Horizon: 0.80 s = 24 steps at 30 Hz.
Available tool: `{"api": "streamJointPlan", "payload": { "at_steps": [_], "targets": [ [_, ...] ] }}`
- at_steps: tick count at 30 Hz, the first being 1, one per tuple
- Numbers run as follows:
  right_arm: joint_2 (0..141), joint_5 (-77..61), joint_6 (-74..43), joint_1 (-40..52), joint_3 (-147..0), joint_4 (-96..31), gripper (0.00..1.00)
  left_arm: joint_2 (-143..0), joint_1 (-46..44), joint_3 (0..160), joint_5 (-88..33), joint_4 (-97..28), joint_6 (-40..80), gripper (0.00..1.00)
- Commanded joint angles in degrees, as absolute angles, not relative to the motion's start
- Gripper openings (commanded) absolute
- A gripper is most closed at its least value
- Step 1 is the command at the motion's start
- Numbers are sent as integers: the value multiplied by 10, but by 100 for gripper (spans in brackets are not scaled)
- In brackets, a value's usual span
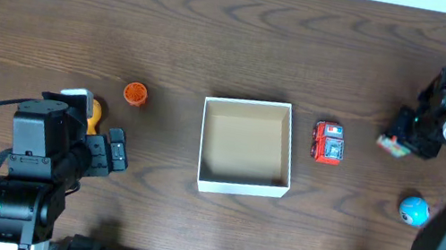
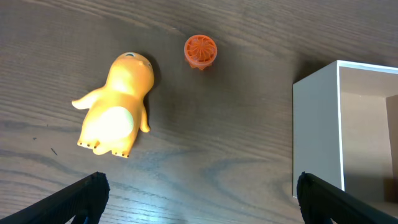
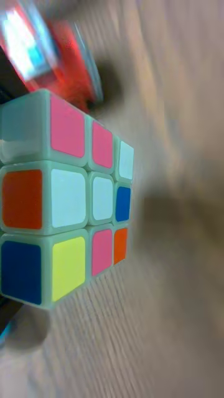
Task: Pack container
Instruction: 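Carry the cube with the right gripper into the white box and release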
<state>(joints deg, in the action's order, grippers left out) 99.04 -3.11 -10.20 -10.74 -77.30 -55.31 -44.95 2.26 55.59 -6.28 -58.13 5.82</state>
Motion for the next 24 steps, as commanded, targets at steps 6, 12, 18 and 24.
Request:
{"api": "streamJointPlan", "payload": {
  "at_steps": [6,12,18,24],
  "targets": [
    [769,-45,-93,93,-780,-582,1,-449,26,562,-69,-583,61,98],
    [756,-43,-165,246,-779,-571,1,-449,26,562,-69,-583,62,98],
    [832,-28,-194,319,-779,-545,1,-449,26,562,-69,-583,62,98],
    [925,17,-242,346,-779,-536,1,-449,26,562,-69,-583,62,98]
  ]
}}
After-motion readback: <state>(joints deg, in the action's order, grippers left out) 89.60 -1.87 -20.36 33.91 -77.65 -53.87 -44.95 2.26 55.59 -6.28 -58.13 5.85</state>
